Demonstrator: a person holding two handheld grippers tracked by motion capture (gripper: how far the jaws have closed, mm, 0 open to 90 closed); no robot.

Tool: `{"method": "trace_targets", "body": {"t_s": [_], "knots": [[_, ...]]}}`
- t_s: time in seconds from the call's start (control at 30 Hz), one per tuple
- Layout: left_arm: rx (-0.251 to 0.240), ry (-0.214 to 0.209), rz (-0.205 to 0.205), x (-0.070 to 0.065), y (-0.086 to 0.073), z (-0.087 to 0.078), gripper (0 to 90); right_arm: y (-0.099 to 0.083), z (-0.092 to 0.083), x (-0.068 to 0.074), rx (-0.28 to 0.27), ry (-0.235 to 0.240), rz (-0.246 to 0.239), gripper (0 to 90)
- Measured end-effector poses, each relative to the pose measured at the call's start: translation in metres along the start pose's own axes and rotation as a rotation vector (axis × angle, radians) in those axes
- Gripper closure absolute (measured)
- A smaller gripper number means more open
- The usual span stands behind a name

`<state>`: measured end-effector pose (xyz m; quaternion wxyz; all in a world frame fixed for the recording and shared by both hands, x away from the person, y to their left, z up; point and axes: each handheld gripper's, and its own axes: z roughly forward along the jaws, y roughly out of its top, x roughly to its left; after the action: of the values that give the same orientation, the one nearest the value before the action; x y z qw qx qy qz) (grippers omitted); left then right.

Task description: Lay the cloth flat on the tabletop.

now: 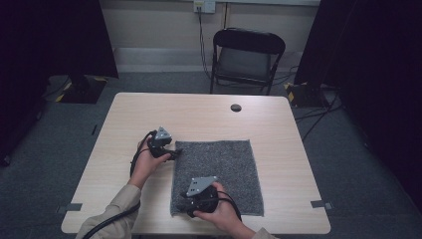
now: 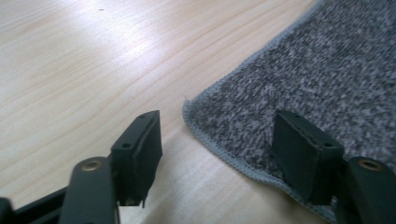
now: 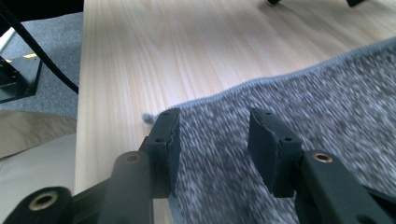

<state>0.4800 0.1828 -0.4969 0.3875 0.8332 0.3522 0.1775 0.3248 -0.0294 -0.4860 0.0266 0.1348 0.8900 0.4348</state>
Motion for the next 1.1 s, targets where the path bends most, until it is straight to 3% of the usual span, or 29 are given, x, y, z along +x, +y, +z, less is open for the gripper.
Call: {"method": "trace_targets", "body": {"t_s": [0.2,0.47,0.7,0.83,0.9,1.1], "knots": [[0.016,0.003,0.019,-0.001,0.002,0.005,35.0,-0.001,0.01,0.003,0.019,0.013,-0.025,56.6],[0.021,-0.015,-0.029,0.001,0.002,0.007,37.4,-0.003,0.015,0.007,0.048,0.007,-0.058,56.3],[0.022,-0.017,-0.031,0.001,0.002,0.006,37.2,-0.002,0.014,0.008,0.053,0.01,-0.038,52.3],[0.022,-0.013,-0.037,0.001,0.002,0.006,37.1,0.001,0.013,0.007,0.053,0.029,-0.052,52.2],[0.023,-0.011,-0.034,0.001,0.002,0.006,37.1,0.001,0.015,0.01,0.08,0.025,-0.081,52.1],[0.025,-0.014,-0.035,0.001,0.002,0.007,36.9,-0.002,0.014,0.009,0.053,0.014,-0.079,57.1]]}}
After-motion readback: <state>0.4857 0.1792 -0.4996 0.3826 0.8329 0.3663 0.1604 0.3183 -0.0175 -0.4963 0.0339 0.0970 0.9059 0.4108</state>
